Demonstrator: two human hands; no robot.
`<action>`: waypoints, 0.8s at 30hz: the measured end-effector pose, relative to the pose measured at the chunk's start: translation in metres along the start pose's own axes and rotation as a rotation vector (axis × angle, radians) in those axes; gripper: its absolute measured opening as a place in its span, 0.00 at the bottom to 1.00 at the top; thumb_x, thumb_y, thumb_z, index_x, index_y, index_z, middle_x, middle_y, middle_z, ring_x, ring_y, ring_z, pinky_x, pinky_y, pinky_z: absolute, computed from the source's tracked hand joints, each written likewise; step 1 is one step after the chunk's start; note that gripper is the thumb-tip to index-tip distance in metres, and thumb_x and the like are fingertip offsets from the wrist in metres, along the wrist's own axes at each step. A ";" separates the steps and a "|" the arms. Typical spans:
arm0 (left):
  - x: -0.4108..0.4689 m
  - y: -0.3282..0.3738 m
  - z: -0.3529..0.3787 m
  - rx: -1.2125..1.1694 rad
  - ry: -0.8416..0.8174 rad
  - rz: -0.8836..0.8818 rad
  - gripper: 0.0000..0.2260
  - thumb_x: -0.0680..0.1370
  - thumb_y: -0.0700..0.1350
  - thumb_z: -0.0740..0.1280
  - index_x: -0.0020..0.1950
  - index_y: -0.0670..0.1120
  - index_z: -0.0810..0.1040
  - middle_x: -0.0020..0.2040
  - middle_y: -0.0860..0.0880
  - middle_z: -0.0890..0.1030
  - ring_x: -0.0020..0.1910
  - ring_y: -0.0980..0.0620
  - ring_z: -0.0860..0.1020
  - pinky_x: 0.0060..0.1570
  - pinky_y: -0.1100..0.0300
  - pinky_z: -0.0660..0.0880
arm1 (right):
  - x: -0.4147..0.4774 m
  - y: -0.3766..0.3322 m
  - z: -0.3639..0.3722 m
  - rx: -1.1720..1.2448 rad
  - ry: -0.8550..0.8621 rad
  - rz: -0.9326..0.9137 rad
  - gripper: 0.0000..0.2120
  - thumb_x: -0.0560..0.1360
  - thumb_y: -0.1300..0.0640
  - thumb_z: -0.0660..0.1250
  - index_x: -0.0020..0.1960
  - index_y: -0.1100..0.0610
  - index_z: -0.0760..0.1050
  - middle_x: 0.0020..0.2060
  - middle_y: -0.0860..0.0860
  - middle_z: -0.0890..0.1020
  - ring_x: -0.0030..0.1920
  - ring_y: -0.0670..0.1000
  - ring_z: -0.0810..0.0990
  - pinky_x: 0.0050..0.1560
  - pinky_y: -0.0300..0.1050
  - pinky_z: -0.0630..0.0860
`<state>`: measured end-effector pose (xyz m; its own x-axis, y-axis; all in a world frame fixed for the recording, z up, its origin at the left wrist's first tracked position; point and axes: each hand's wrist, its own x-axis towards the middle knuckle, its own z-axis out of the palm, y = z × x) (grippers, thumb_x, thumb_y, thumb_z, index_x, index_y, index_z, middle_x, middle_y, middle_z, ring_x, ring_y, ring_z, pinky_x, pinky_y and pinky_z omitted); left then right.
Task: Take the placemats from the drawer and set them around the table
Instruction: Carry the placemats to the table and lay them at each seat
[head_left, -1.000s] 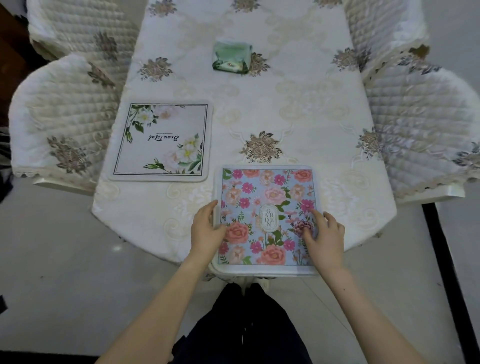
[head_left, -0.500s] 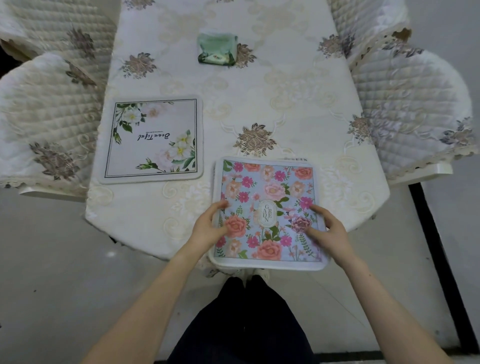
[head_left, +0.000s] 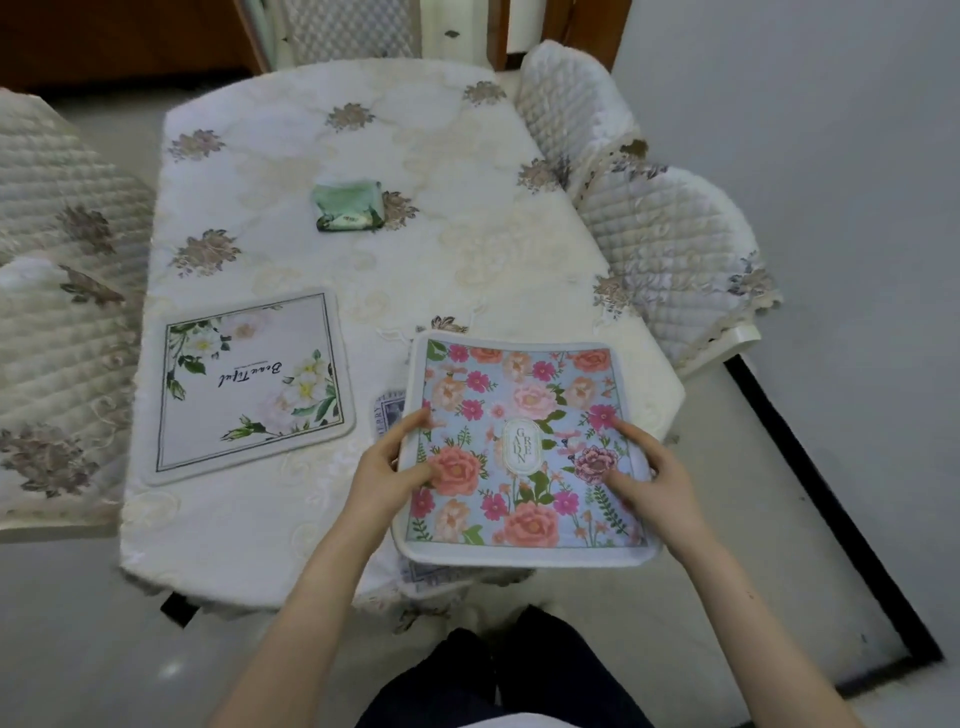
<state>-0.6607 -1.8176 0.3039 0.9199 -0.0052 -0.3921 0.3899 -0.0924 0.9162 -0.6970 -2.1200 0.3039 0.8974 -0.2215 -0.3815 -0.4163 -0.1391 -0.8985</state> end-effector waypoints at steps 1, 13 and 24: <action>0.002 0.011 0.007 -0.008 -0.014 0.022 0.28 0.73 0.31 0.70 0.66 0.57 0.75 0.59 0.59 0.78 0.44 0.67 0.80 0.37 0.66 0.79 | -0.001 -0.006 -0.009 0.014 0.025 -0.019 0.27 0.73 0.67 0.71 0.66 0.46 0.73 0.53 0.43 0.80 0.43 0.39 0.84 0.38 0.35 0.80; 0.050 0.107 0.210 0.011 -0.292 0.127 0.25 0.73 0.34 0.72 0.62 0.59 0.78 0.53 0.56 0.82 0.45 0.53 0.84 0.42 0.53 0.83 | -0.006 -0.019 -0.191 0.234 0.343 -0.094 0.28 0.71 0.68 0.72 0.64 0.43 0.73 0.57 0.51 0.80 0.44 0.48 0.86 0.37 0.42 0.82; 0.077 0.140 0.480 0.046 -0.454 0.061 0.25 0.73 0.35 0.72 0.62 0.60 0.78 0.58 0.51 0.80 0.49 0.49 0.84 0.44 0.50 0.83 | 0.047 0.016 -0.435 0.250 0.472 -0.026 0.28 0.73 0.67 0.71 0.66 0.44 0.73 0.58 0.51 0.80 0.46 0.48 0.86 0.38 0.42 0.82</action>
<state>-0.5553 -2.3092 0.3626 0.8261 -0.4468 -0.3435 0.3240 -0.1221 0.9381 -0.7253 -2.5519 0.3662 0.7198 -0.6388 -0.2716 -0.2959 0.0716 -0.9525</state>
